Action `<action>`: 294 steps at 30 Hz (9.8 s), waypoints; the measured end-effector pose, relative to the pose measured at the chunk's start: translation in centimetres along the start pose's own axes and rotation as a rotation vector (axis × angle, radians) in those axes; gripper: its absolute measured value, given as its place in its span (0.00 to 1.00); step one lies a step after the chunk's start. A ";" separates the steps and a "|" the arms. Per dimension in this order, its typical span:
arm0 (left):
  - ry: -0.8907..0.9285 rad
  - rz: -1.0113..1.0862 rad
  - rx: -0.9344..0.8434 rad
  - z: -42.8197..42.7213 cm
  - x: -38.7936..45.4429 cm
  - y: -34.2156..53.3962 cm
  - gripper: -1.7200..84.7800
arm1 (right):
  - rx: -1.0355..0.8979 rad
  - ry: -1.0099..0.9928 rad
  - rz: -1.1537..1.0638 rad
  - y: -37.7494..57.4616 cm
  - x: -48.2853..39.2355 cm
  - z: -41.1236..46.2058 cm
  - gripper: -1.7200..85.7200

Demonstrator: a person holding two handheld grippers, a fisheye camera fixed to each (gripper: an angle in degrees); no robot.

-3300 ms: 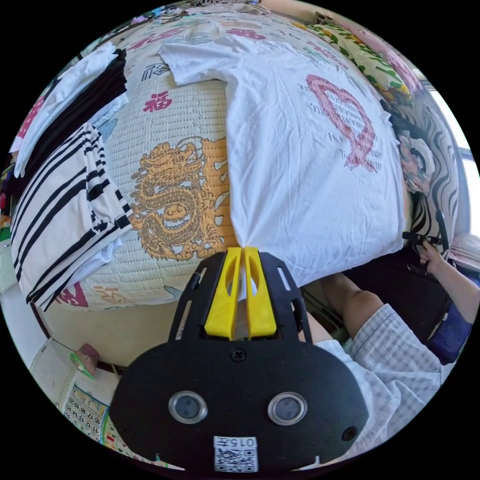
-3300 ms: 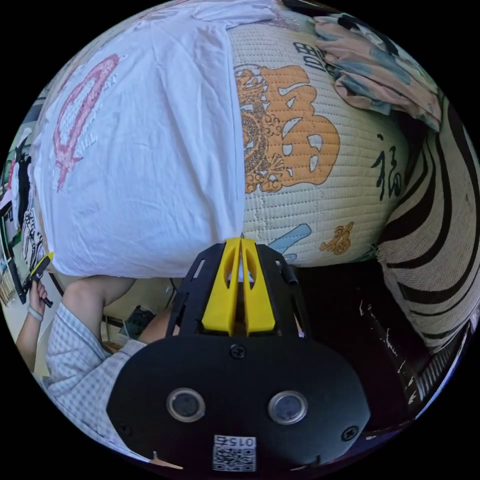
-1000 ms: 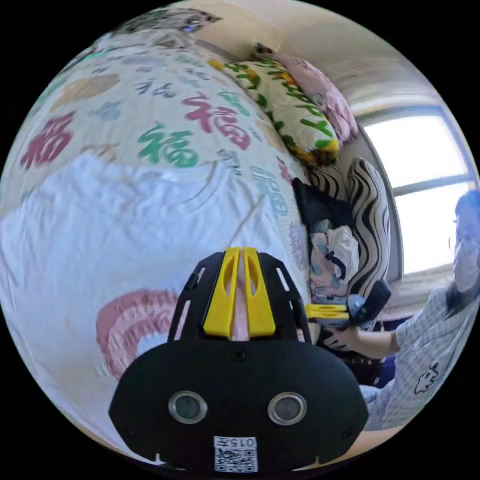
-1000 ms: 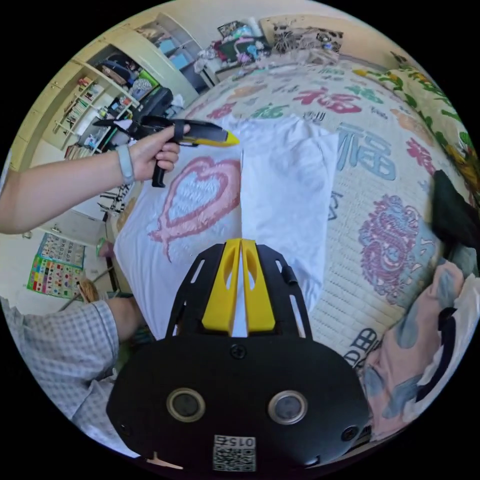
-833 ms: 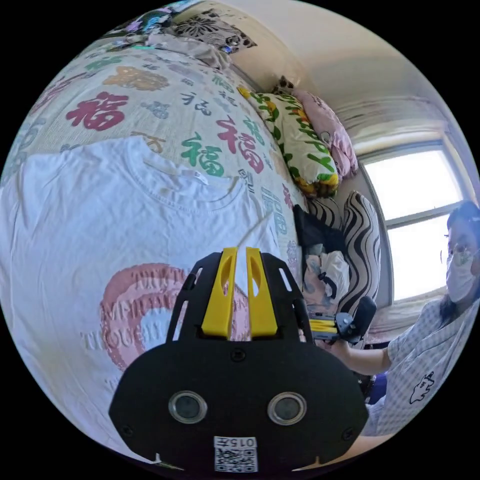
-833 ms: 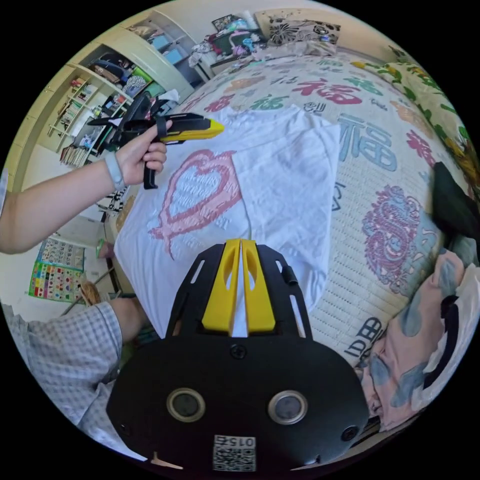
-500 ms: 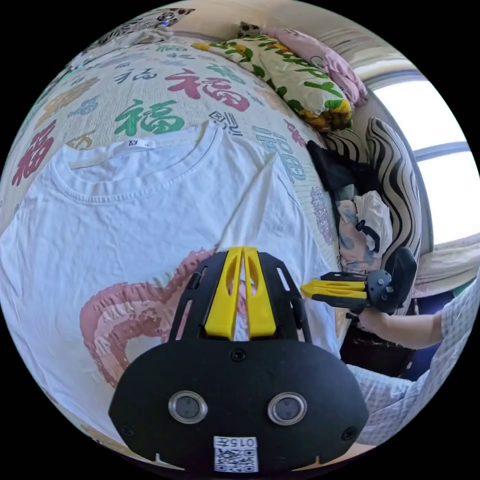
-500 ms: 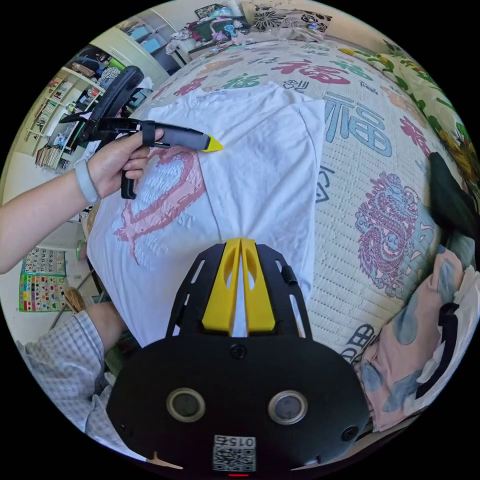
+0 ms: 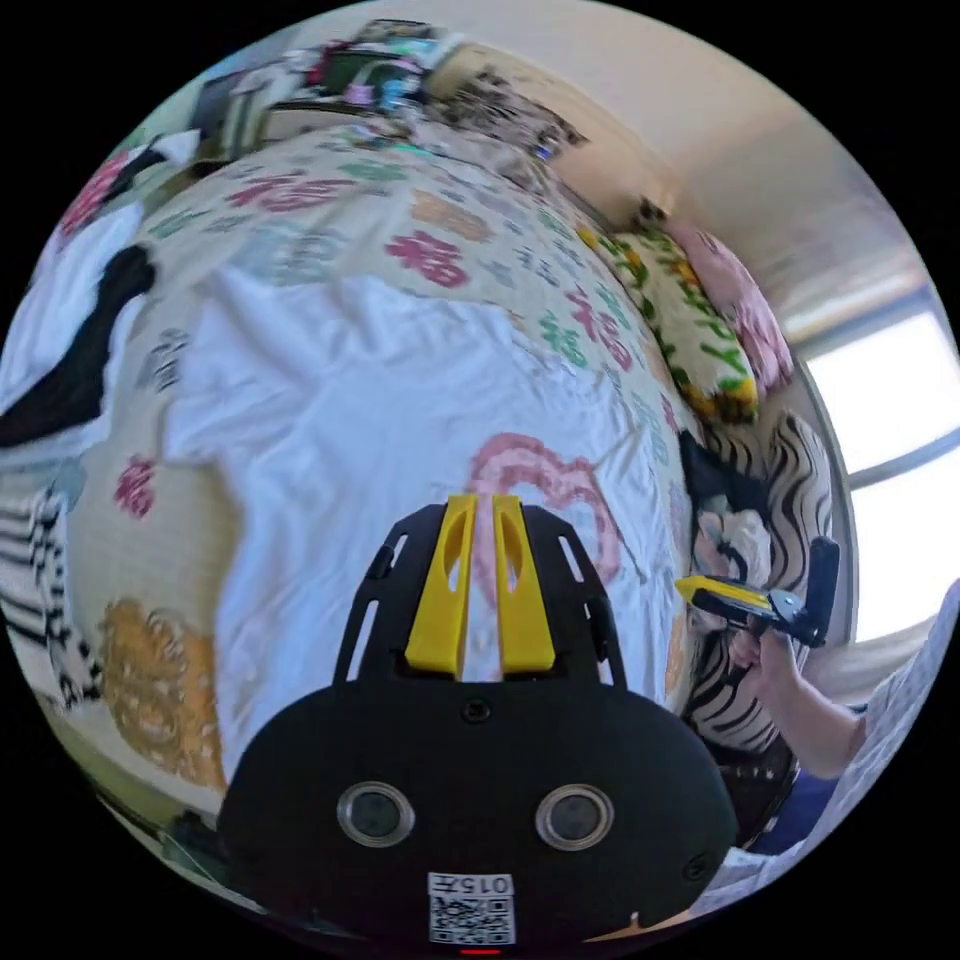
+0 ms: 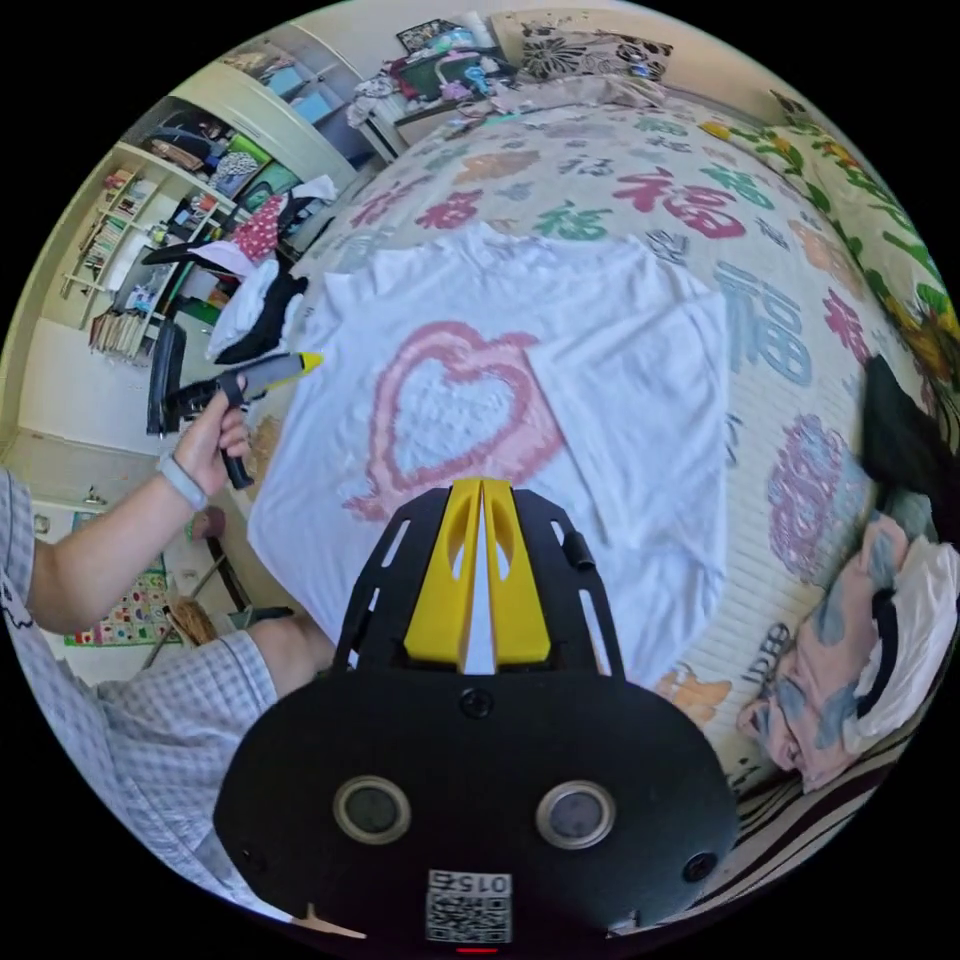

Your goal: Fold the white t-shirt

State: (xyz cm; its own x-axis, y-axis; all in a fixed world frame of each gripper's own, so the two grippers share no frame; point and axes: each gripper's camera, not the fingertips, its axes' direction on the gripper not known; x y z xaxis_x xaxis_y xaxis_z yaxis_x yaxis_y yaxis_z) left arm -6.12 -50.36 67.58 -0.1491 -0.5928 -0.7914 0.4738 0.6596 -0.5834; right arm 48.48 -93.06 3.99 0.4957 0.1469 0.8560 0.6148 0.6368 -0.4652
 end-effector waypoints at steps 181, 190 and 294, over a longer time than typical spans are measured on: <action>-0.008 -0.171 -0.312 -27.4 -13.3 19.7 0.06 | -0.563 0.219 -0.610 -22.0 -19.7 23.8 0.08; -0.073 -0.145 -0.221 -32.0 -13.5 18.5 0.11 | -0.259 -0.026 -0.350 -18.7 -12.2 16.3 0.09; 0.195 0.908 -0.702 32.4 42.8 19.9 0.01 | 0.040 -0.497 0.811 42.6 18.2 19.7 0.06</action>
State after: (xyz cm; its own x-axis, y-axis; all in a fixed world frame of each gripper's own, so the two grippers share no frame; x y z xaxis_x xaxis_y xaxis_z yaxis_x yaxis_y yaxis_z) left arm 25.08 -77.56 27.98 -0.1620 0.2702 -0.9491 -0.1009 0.9522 0.2883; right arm 71.61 -48.29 4.18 0.4389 0.8546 0.2776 0.1720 0.2233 -0.9595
